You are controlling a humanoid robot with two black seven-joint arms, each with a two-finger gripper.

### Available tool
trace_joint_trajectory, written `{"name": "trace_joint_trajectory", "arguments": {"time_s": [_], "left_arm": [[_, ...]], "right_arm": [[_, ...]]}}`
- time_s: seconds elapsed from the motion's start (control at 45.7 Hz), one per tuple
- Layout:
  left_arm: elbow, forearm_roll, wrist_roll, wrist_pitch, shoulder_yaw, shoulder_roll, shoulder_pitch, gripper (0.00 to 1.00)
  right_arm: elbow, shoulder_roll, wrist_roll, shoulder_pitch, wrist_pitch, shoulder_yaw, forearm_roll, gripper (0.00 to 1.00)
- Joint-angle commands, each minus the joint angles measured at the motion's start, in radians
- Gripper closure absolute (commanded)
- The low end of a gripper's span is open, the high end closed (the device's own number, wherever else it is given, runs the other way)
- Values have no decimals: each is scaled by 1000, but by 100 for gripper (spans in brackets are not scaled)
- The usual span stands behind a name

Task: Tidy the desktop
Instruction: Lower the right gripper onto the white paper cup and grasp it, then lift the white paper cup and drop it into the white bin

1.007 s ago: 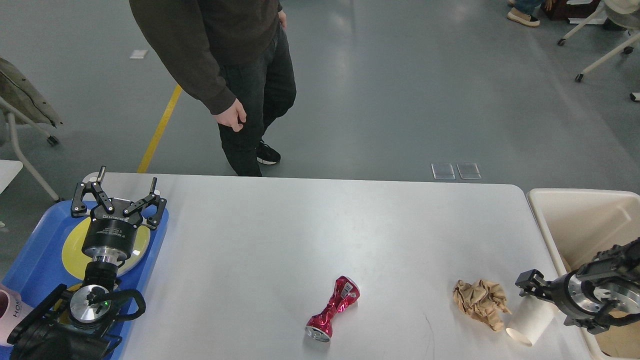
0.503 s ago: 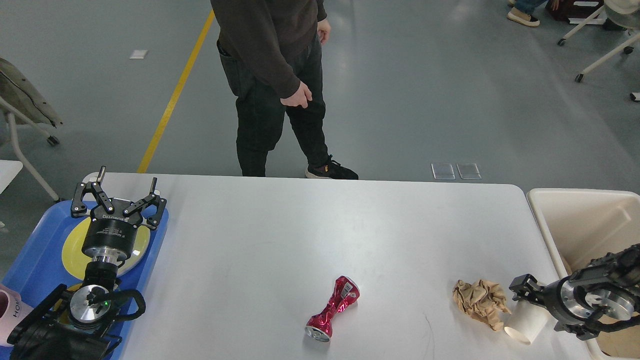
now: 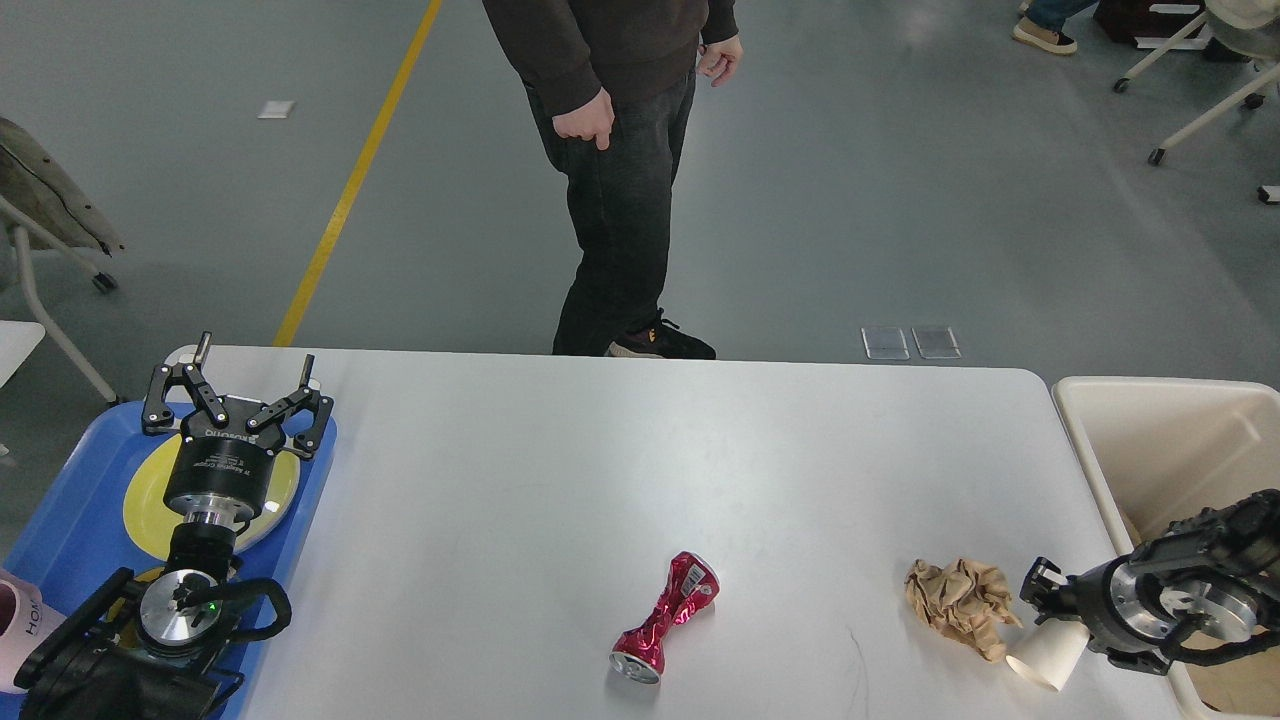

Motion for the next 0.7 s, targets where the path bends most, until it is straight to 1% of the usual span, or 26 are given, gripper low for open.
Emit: {"name": "trace_joint_trajectory", "arguments": {"time_s": [0.0,0.109,0.328,0.482,0.678], "left_arm": [[0,0,0,0,0,0,0,4],[0,1,0,0,0,0,0,4],[0,0,0,0,0,0,0,4],[0,0,1,0,0,0,0,4],[0,0,0,-2,0,0,0,4]], "right_arm": [[4,-5,0,6,-10,0,1,100],[5,-11,-2,15,-3,-6,0,100],[25,-19,-33,50,37,-11,-11,100],[24,-34,-34,78,54,-8,-5,100],[27,-94,-42,171,158,-15,-2,100]]}}
